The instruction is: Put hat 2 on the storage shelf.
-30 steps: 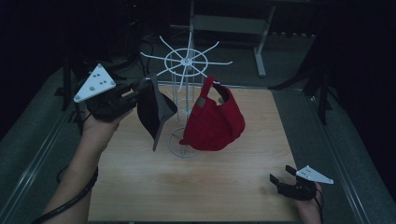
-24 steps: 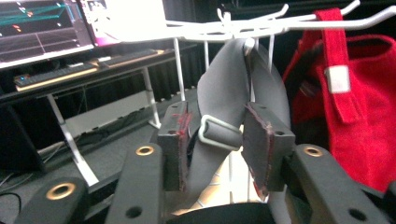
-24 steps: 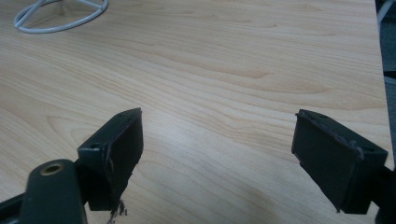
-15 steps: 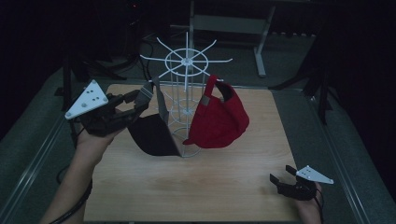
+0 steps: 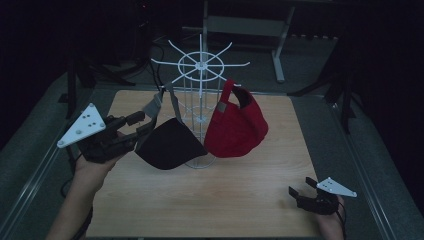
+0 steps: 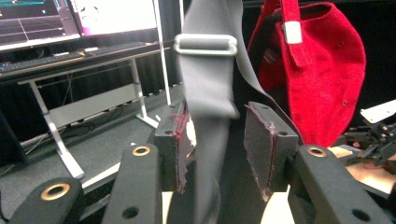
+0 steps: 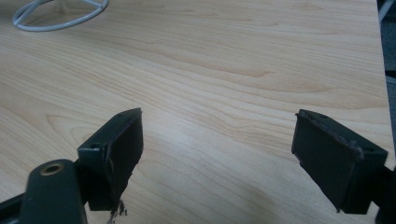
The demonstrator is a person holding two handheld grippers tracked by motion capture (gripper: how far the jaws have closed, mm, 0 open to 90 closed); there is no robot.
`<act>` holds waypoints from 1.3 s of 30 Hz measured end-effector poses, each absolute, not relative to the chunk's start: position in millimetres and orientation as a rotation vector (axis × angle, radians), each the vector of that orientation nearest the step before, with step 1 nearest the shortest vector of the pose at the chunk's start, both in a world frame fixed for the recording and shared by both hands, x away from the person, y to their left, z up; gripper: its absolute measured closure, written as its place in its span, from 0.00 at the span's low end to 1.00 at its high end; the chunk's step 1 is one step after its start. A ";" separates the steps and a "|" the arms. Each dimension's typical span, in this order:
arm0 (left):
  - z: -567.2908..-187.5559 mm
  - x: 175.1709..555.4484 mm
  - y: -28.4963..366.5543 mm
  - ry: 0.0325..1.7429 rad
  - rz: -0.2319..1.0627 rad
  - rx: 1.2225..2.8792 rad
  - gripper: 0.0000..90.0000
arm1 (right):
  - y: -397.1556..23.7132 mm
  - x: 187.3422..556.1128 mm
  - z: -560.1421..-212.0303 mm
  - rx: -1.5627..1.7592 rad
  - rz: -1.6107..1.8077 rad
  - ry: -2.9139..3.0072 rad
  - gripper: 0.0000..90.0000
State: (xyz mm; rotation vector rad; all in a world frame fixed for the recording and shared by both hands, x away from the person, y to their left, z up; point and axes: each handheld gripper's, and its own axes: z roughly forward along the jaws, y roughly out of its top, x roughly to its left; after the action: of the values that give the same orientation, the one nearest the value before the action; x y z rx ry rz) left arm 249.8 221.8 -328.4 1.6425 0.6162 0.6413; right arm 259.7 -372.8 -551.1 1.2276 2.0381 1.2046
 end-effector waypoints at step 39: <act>-469.2 224.9 271.1 0.861 0.586 1.652 0.67 | -370.4 259.0 -550.4 1.206 1.201 2.043 0.18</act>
State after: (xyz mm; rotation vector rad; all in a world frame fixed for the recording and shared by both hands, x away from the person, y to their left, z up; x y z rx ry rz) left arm 224.9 271.1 -469.2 1.6524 0.8605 0.5864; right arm 259.0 -370.4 -550.4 1.2063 2.0429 1.2008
